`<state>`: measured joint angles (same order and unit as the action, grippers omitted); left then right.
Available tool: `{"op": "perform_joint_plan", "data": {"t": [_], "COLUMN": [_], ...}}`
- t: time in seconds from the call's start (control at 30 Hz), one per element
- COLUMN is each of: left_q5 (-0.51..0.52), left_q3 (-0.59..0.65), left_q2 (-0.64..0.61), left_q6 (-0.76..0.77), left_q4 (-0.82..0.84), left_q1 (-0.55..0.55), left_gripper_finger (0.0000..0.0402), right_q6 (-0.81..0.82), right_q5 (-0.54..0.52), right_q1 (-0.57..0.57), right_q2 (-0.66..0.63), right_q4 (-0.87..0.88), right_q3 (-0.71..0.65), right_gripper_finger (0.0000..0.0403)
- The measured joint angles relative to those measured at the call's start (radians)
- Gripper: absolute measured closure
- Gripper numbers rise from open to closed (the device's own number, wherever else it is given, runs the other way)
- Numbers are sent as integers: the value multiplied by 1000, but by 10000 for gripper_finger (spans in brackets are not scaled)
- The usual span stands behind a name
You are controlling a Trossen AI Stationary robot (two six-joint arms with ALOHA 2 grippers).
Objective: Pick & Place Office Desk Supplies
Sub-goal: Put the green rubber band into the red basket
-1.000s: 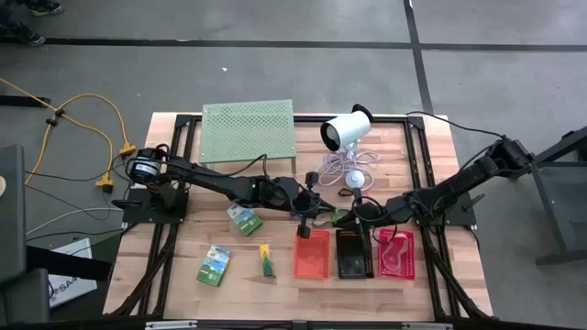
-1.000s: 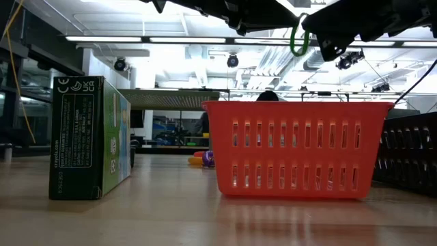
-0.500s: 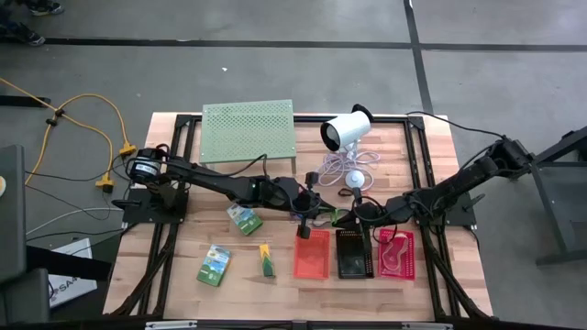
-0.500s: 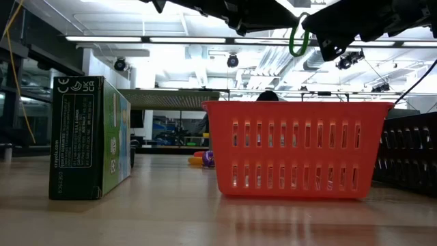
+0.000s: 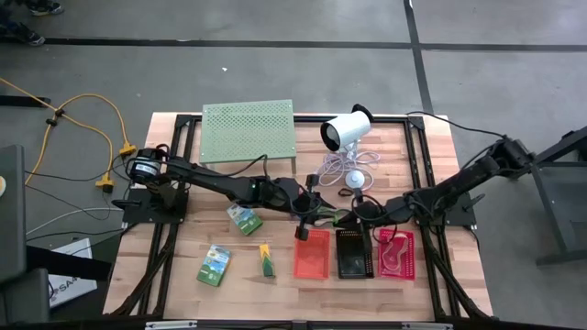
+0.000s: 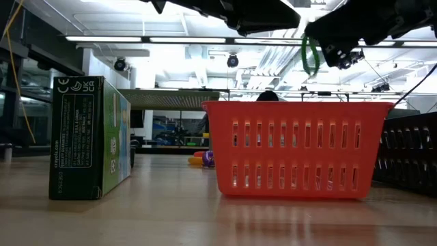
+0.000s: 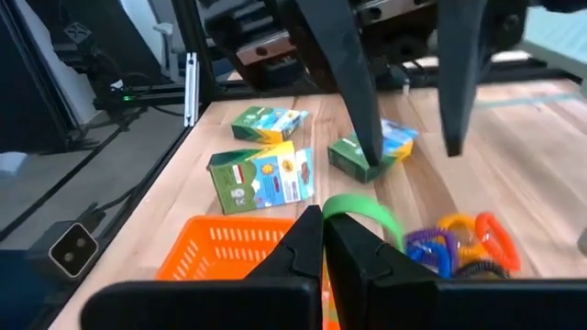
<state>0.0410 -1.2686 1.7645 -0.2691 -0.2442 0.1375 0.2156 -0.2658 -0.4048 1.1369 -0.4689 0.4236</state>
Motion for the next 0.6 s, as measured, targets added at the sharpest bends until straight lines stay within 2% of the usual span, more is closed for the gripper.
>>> {"op": "perform_joint_plan", "data": {"t": [0.23,0.6], "left_q5": [1,2], "left_q3": [0,0], "left_q2": [0,0], "left_q6": [5,8], "left_q4": [6,6], "left_q1": [0,0], "left_gripper_finger": [300,300], "right_q6": [130,495], "right_q5": [-120,-103], "right_q1": [-84,-256], "right_q2": [-161,-460], "right_q4": [217,654], "right_q3": [0,0], "right_gripper_finger": [401,401]}}
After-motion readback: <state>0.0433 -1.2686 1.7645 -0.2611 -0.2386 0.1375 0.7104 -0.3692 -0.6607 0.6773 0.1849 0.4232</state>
